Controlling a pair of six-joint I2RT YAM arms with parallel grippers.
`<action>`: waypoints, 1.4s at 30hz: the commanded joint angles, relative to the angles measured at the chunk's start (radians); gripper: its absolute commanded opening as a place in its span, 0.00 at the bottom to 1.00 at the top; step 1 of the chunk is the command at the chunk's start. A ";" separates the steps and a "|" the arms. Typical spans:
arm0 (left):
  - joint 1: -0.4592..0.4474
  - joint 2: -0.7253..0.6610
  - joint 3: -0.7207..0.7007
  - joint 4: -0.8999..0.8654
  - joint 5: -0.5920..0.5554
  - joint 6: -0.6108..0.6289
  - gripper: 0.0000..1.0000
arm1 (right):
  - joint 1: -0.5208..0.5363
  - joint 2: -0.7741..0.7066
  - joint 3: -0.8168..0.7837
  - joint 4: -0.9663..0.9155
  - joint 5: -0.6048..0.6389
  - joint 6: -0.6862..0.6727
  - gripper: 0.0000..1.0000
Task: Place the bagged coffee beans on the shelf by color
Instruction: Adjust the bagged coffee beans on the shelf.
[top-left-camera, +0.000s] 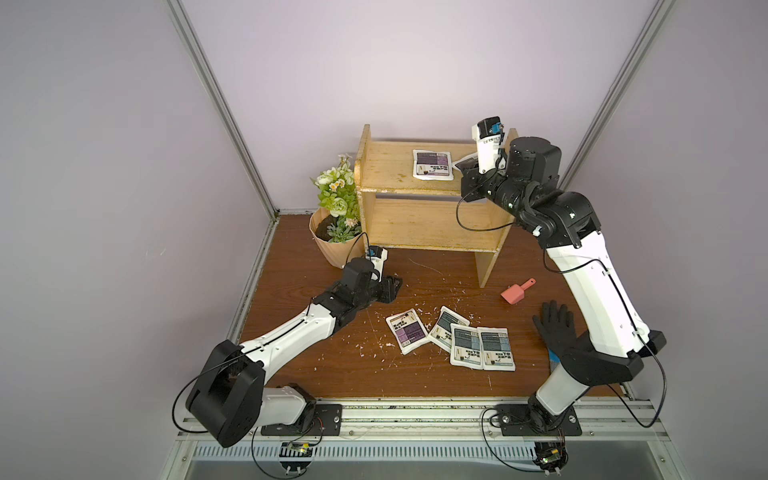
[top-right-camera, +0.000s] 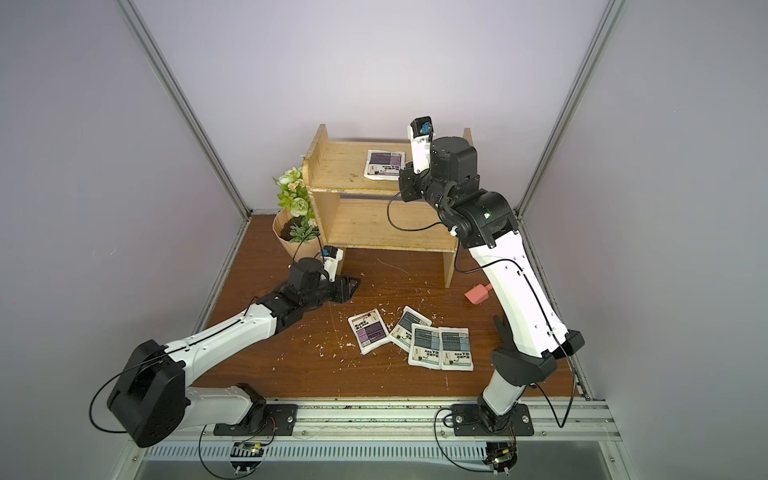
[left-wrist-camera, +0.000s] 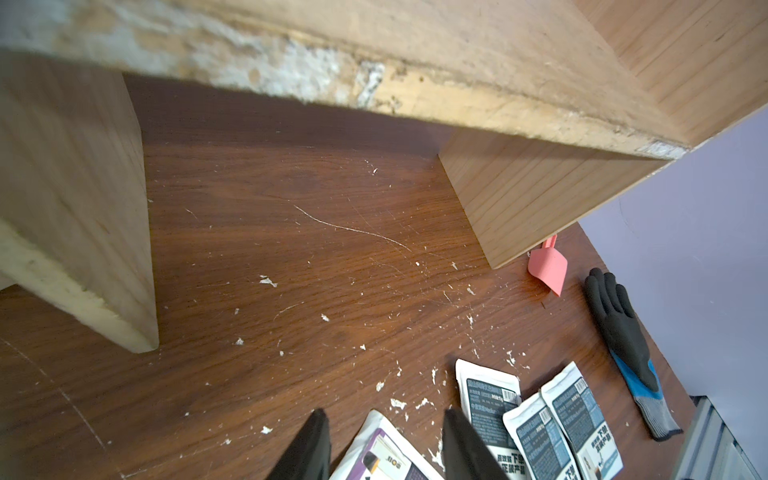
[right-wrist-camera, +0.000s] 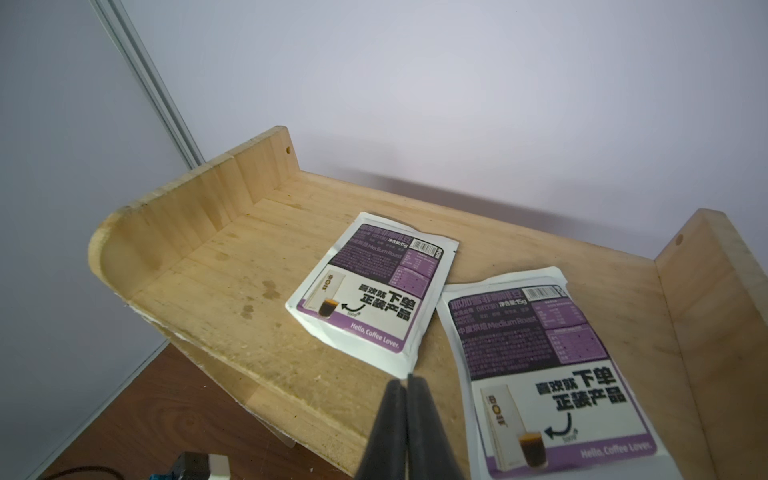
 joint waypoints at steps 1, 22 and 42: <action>0.011 0.009 0.037 0.021 0.009 0.007 0.47 | -0.003 0.005 0.038 -0.002 0.034 -0.035 0.07; 0.010 -0.035 0.026 -0.007 -0.011 0.010 0.47 | -0.052 0.095 0.070 0.023 0.059 -0.011 0.05; 0.010 -0.062 0.014 0.003 -0.029 -0.010 0.47 | -0.148 0.137 0.064 0.048 0.008 0.027 0.05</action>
